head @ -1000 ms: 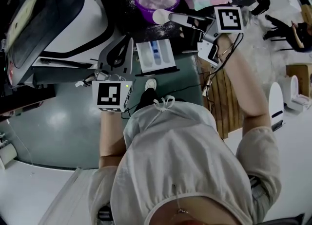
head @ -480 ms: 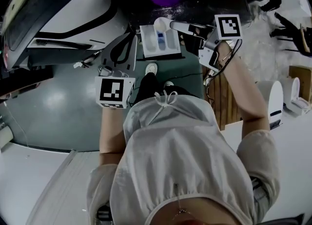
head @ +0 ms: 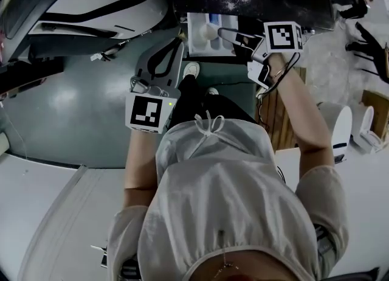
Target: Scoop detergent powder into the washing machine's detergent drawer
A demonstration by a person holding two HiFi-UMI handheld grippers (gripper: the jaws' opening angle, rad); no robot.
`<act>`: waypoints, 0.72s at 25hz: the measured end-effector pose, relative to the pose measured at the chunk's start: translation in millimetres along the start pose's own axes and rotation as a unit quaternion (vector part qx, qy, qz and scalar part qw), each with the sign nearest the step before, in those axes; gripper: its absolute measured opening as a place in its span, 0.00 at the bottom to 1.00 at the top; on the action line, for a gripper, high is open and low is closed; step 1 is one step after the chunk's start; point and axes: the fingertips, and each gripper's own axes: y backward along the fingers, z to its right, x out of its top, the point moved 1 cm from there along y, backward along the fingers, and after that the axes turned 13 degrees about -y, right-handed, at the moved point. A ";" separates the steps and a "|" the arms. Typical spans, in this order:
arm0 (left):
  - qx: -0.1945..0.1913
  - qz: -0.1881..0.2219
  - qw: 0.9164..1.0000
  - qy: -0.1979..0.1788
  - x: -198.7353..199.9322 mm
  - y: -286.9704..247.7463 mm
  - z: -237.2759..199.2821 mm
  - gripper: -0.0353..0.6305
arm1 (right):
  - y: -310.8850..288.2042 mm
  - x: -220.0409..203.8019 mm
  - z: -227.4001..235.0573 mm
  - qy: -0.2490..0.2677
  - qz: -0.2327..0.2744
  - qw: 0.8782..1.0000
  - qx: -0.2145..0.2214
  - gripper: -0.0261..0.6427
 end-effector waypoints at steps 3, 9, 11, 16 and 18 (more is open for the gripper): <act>0.003 -0.002 1.000 0.009 -11.4 2.3 2.4 0.09 | -14.7 -0.2 13.0 0.064 -0.017 0.998 -0.023 0.06; 0.014 -0.013 0.999 0.026 -33.0 9.5 3.0 0.09 | -37.4 2.4 28.8 0.182 -0.031 0.979 -0.089 0.06; 0.019 -0.016 0.999 0.030 -39.0 12.3 1.7 0.09 | -44.8 2.0 31.3 0.236 -0.034 0.964 -0.115 0.06; 0.031 -0.022 0.999 0.038 -50.1 19.8 1.2 0.09 | -57.8 -4.8 34.3 0.369 -0.050 0.913 -0.168 0.06; 0.034 -0.024 0.998 0.041 -53.3 23.0 2.9 0.09 | -60.5 -7.2 35.5 0.426 -0.053 0.883 -0.191 0.06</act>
